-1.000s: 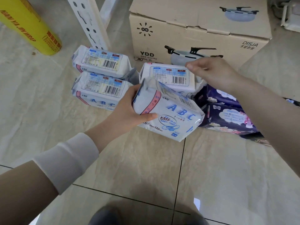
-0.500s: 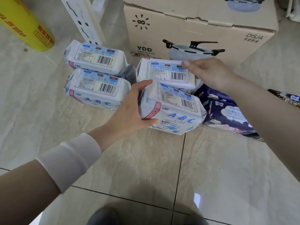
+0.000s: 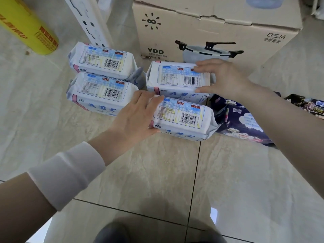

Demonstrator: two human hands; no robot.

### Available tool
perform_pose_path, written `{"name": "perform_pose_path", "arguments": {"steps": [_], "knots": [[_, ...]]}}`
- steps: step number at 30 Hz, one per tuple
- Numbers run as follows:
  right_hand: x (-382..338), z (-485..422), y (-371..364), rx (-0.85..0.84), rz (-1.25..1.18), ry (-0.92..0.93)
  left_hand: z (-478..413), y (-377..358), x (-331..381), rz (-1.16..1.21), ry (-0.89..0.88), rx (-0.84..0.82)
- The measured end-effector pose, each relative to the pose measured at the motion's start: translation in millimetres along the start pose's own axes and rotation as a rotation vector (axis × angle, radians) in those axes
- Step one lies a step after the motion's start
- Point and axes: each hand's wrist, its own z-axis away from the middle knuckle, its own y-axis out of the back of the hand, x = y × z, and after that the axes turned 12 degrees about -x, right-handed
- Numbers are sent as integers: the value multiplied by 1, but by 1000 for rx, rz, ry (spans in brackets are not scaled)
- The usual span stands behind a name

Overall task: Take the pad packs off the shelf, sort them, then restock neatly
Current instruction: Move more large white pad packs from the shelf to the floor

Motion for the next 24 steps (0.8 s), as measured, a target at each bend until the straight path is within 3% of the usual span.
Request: {"name": "perform_pose_path", "arguments": {"steps": [6, 24], "knots": [[4, -3, -5, 36, 40, 12, -4, 5, -2, -154, -46, -29], [7, 6, -7, 82, 29, 13, -9, 2, 0, -88, -24, -30]]}}
